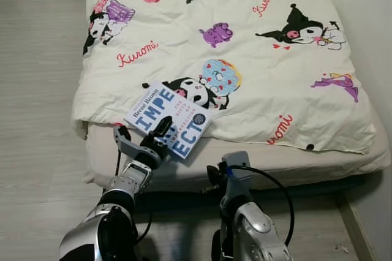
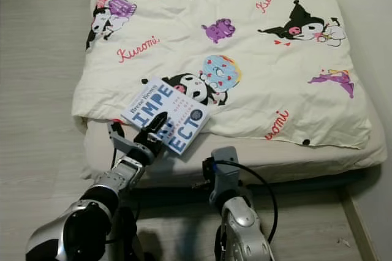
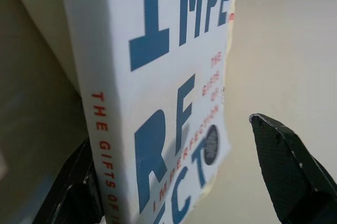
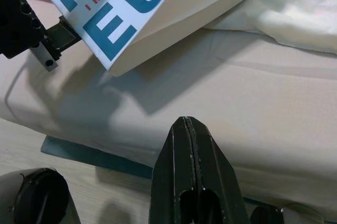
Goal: Clean up the room
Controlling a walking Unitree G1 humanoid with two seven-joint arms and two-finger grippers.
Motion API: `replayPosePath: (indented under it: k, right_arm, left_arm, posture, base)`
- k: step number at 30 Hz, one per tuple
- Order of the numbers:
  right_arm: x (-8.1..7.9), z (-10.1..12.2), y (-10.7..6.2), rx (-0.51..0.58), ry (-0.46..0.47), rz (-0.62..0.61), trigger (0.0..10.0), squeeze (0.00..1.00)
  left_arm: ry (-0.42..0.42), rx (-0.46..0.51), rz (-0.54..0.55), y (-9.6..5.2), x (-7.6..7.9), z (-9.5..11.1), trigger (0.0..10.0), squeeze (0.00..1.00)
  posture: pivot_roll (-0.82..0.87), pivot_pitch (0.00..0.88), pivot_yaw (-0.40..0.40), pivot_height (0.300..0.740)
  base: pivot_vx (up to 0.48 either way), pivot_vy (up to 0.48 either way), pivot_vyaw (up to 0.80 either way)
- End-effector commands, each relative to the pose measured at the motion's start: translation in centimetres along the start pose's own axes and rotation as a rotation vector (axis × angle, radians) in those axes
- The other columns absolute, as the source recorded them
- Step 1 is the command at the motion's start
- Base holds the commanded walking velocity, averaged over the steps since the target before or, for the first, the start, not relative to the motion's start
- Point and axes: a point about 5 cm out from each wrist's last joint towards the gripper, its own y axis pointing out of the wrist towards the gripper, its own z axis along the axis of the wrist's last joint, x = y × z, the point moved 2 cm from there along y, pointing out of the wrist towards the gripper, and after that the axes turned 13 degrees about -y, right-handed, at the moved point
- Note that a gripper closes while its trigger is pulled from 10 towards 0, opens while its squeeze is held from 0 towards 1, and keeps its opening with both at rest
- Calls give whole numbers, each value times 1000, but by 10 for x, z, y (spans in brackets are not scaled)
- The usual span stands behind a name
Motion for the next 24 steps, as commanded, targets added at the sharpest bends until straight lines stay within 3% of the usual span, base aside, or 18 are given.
replayPosePath:
  k: [1,7,8,9,10,11,24]
  right_arm:
    - [-3,-12,-6,-46,2,6,10000,0]
    - [-4,-13,-7,-54,-1,9,10000,0]
    - [-3,-13,-8,-56,-2,9,10000,0]
    - [-3,-13,-8,-56,-2,9,10000,0]
    - [-3,-13,-8,-58,-3,8,10000,0]
    - [-3,-14,-7,-59,-5,8,10000,0]
    - [0,-16,-5,-68,-19,8,10000,0]
  left_arm:
    - [4,-32,-5,-2,-4,-7,10000,0]
    - [50,-21,23,-2,-6,-8,9961,0]
    - [59,-14,33,-2,-7,-7,6745,0]
    - [59,-14,33,-2,-7,-7,6745,0]
    - [63,0,41,-2,-7,-5,510,0]
    - [60,7,39,-2,-7,-5,0,0]
    - [15,11,-11,-3,-5,-5,0,0]
  posture:
    - [-230,475,-16,553]
    - [-233,470,-17,553]
    - [-233,469,-16,553]
    - [-233,469,-16,553]
    - [-233,467,-16,553]
    - [-233,467,-16,553]
    - [-223,450,-19,553]
  base:
    - [0,0,0]
    - [0,0,0]
    - [0,0,0]
    - [0,0,0]
    - [0,0,0]
    - [0,0,0]
    - [0,0,0]
